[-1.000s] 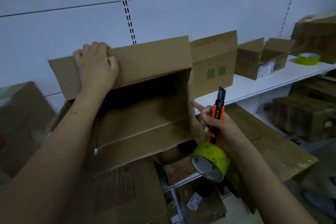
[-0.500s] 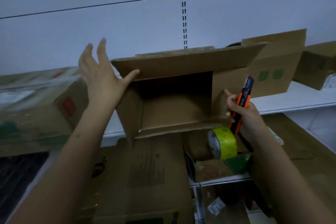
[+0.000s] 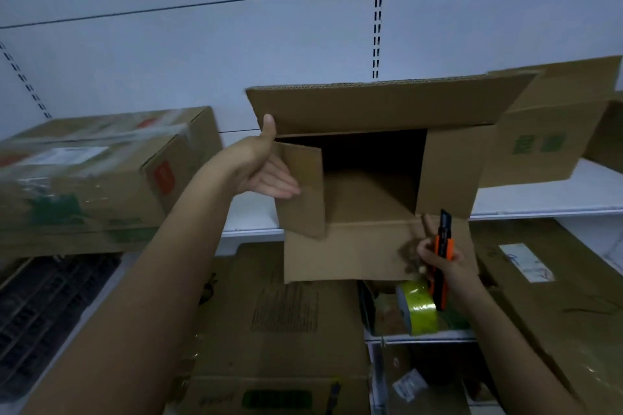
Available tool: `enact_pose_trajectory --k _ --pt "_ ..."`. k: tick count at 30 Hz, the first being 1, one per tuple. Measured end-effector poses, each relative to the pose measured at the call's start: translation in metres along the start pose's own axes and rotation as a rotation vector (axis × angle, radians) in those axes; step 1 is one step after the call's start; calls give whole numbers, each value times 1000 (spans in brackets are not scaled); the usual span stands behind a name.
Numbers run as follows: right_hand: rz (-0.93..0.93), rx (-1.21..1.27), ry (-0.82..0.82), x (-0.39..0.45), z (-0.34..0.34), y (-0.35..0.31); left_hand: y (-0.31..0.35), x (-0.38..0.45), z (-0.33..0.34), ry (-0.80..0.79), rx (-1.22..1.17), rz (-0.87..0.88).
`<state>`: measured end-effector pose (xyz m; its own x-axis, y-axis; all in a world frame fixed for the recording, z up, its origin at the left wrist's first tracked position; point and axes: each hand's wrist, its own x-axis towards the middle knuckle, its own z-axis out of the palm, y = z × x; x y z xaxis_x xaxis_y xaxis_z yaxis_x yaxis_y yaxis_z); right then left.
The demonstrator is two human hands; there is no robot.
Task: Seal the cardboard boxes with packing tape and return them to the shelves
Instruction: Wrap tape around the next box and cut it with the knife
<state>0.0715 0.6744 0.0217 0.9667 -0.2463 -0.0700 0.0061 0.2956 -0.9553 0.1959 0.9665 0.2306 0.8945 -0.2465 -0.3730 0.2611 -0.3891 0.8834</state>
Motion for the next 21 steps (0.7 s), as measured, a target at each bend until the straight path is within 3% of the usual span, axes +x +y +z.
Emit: enact_pose_trajectory --k 3,6,10,12,15,19,21 --pt "-35 35 13 6 -4 0 -14 6 23 -43 -182 119" --pt "-47 52 13 2 -9 -3 -43 5 36 -12 -244 381" --pt "-90 159 -8 -13 -20 -15 -81 -12 25 -399 -633 509" --pt "-123 207 -34 -27 -25 -20 -80 -14 19 -418 -756 473" --pt "-159 240 -55 -44 -35 -24 -80 2 23 -77 -739 336" --pt "-145 233 15 -61 -44 -20 -113 37 52 471 -186 185" --pt "-94 195 80 -67 -46 -11 -123 43 64 647 -125 124"
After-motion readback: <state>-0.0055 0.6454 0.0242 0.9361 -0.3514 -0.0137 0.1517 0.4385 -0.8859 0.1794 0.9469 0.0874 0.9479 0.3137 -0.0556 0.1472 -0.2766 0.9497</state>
